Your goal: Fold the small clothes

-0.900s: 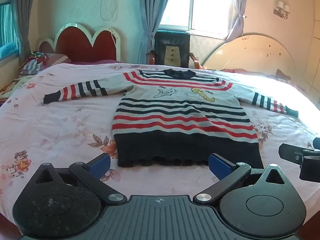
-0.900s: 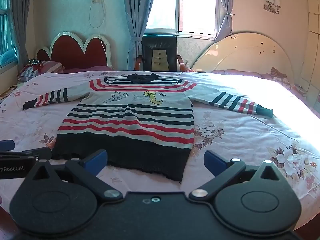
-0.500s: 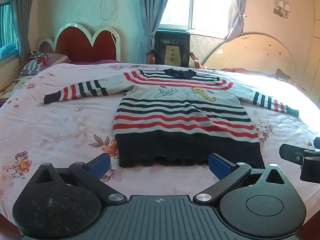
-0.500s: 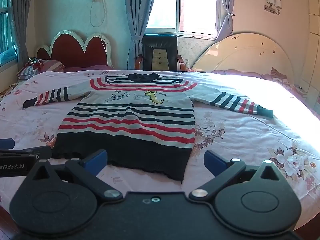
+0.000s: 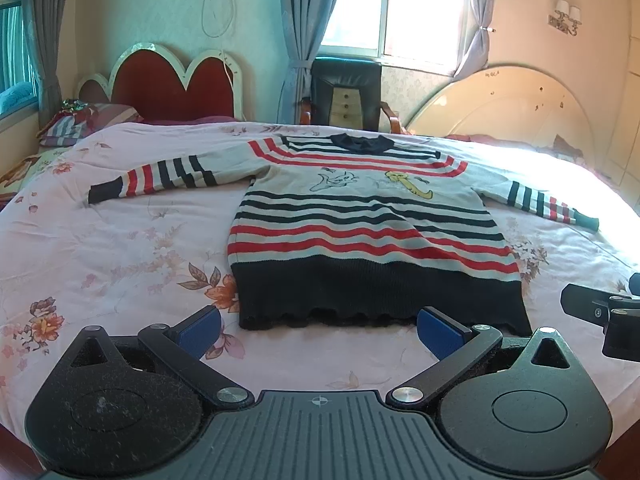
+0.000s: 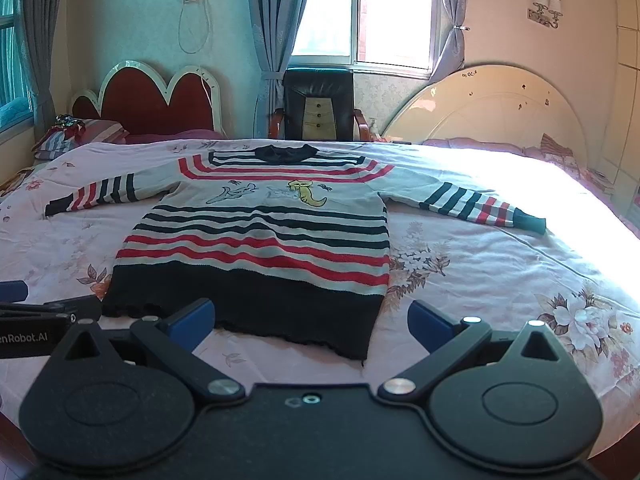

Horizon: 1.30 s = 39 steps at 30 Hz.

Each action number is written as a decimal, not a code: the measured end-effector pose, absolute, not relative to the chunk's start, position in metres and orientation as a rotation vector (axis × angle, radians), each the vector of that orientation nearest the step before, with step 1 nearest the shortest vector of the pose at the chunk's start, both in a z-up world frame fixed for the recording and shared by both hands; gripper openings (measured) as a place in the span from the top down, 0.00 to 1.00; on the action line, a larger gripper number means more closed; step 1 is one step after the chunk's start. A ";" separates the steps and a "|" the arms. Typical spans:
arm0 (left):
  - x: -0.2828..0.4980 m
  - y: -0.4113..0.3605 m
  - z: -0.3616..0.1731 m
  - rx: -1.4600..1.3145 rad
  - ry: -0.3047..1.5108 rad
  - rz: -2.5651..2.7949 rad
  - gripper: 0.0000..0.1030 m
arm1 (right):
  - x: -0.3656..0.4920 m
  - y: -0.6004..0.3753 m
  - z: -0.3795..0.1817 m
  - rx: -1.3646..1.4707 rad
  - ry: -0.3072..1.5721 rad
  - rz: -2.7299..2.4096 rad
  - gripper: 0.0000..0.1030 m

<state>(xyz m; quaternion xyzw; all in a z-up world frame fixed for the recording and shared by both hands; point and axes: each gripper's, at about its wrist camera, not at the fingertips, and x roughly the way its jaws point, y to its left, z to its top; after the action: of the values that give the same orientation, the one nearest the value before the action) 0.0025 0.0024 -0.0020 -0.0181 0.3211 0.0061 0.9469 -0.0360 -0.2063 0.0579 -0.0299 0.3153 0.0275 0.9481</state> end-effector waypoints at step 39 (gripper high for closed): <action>0.002 0.003 -0.007 -0.030 0.654 0.008 0.00 | -0.040 -0.203 0.058 -0.062 0.640 0.042 0.01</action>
<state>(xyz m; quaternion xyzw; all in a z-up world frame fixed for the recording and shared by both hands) 0.0019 0.0035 -0.0066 -0.0146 0.3210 0.0038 0.9470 -0.0399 -0.2034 0.0583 -0.0306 0.3146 0.0205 0.9485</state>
